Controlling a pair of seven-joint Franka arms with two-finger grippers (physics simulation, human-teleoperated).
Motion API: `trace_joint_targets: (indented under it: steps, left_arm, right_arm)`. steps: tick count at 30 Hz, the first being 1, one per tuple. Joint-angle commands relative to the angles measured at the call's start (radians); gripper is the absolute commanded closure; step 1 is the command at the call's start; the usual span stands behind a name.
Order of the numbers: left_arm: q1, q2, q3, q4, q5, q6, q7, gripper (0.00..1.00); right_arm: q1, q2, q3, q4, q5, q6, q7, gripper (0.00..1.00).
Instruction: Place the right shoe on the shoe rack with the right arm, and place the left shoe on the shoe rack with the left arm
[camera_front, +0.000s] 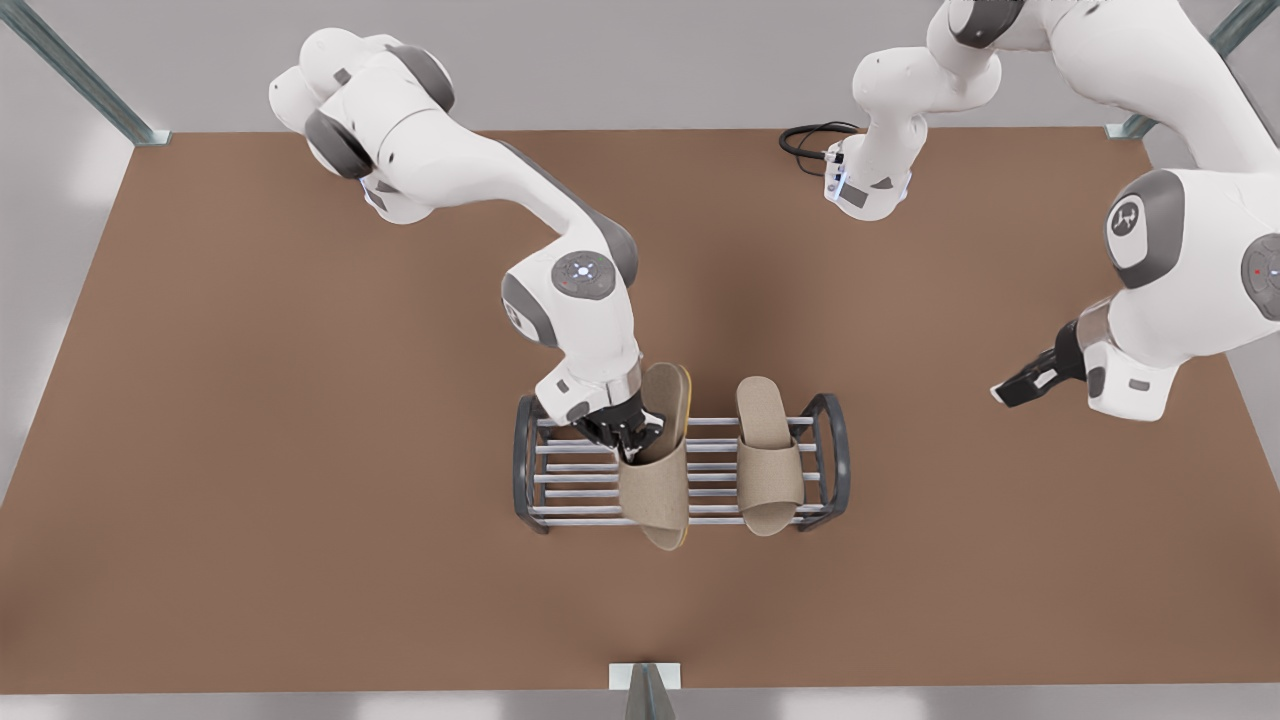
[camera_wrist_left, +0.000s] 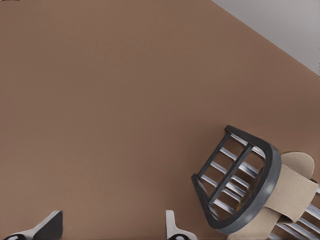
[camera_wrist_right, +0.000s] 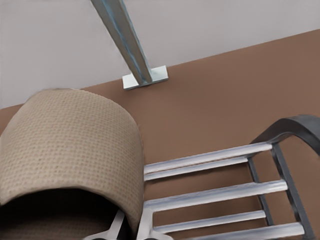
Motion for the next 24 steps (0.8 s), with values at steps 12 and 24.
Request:
trace_joint_targets:
  steps: [12,24]
  left_arm:
    - [-0.009,0.012,-0.008,-0.011,-0.014,0.051,0.432,0.00]
    - [-0.009,0.004,-0.008,-0.013,-0.011,0.032,0.430,0.00]
  right_arm:
    - [-0.010,0.025,-0.002,-0.130,-0.104,0.116,0.214,0.79]
    - [-0.014,-0.018,0.001,-0.272,-0.135,0.243,0.214,0.00]
